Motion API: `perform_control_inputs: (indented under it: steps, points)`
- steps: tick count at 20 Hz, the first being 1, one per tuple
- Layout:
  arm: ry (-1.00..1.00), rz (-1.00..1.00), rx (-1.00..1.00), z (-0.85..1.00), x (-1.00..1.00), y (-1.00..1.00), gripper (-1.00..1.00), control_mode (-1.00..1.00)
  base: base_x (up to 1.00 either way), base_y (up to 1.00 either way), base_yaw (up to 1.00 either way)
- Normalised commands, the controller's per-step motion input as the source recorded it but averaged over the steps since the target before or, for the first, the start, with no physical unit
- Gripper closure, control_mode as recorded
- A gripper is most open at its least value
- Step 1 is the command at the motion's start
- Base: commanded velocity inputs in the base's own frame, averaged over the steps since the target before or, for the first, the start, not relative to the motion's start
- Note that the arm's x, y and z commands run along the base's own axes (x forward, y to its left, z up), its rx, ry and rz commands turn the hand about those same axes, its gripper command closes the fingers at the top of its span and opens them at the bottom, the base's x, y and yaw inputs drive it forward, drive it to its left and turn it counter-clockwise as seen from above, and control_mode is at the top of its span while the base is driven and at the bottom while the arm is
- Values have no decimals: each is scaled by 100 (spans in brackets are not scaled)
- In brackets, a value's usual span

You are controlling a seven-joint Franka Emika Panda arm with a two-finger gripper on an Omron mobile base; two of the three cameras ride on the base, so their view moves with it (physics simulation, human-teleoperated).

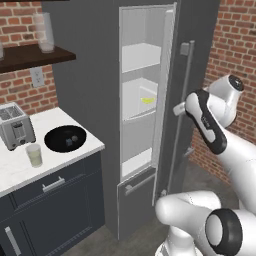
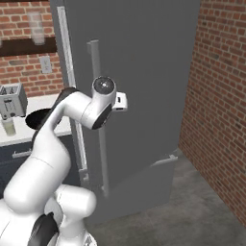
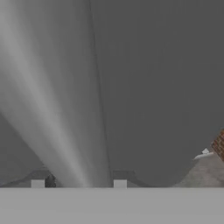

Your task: Grab a lemon wedge from the fridge and one ice cube from the ice bowl, and put them in the glass of lemonade.

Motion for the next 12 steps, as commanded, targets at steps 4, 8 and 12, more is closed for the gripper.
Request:
perform_control_inputs:
  steps: [4,8,12]
  points:
    - [0,-9,3,0,-26,-100,100,-100,0,0,0]
    - [4,-19,5,0,-16,-99,100,-100,0,0,0]
    - [12,-31,7,0,-4,-100,100,-100,0,0,0]
